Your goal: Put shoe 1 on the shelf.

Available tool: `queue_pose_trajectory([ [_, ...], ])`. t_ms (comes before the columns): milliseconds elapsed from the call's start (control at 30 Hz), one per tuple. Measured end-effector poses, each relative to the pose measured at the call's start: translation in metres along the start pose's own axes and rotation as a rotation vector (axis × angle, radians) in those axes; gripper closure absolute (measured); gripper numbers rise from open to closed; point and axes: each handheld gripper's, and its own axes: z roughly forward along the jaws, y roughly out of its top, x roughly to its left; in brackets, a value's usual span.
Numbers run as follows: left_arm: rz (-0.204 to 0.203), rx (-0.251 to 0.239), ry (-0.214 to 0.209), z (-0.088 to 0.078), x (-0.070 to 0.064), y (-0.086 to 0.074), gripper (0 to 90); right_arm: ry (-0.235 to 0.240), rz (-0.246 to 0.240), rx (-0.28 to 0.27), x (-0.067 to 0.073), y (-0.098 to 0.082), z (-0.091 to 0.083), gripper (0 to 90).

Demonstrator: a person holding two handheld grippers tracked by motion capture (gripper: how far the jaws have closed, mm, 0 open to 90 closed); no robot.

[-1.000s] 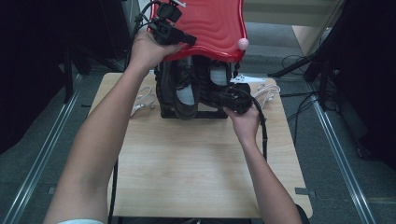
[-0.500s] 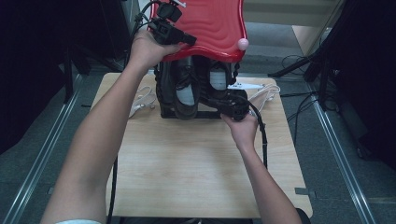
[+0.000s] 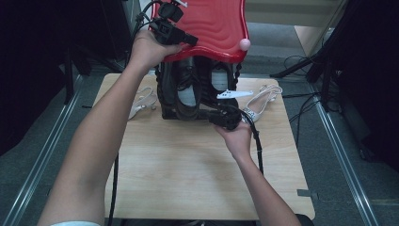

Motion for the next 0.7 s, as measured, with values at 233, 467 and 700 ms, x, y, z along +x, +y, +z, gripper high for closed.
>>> queue_pose_trajectory([
  [233,0.003,-0.01,0.009,0.0,-0.001,-0.002,90.0,0.006,-0.017,0.016,0.007,-0.003,0.01,90.0],
  [467,0.002,-0.007,0.009,0.0,-0.001,-0.001,90.0,-0.01,-0.027,0.022,0.008,0.003,0.009,90.0],
  [700,0.004,-0.007,0.01,0.0,-0.001,-0.001,90.0,-0.027,-0.001,-0.023,0.005,0.017,0.014,90.0],
])
